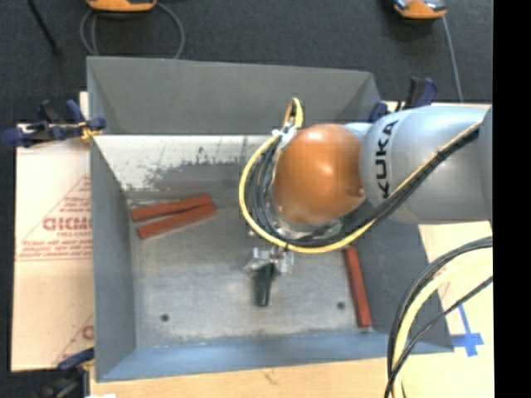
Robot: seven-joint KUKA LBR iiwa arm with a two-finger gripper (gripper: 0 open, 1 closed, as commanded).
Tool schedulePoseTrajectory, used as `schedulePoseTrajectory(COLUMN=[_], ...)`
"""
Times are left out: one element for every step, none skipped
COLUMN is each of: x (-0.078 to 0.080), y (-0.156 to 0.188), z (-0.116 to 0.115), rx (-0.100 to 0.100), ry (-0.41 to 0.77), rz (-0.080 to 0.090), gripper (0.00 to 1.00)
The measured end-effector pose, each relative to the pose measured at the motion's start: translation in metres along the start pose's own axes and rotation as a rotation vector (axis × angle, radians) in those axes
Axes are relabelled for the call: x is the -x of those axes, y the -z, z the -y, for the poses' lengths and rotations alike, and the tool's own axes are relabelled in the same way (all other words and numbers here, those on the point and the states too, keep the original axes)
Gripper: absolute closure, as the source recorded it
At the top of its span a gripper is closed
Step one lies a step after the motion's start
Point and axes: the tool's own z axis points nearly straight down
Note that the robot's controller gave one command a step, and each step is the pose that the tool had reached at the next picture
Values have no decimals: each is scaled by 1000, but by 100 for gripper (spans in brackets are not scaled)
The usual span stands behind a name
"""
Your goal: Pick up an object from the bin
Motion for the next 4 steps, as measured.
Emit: schedulePoseTrajectory(x=[-20,-19,42,12], y=[131,126,40,2], z=[12,10,19,33], rx=[-8,2,7,-8], ry=[34,33,125,319], rz=[1,2,4,2], gripper=[100,0,0,0])
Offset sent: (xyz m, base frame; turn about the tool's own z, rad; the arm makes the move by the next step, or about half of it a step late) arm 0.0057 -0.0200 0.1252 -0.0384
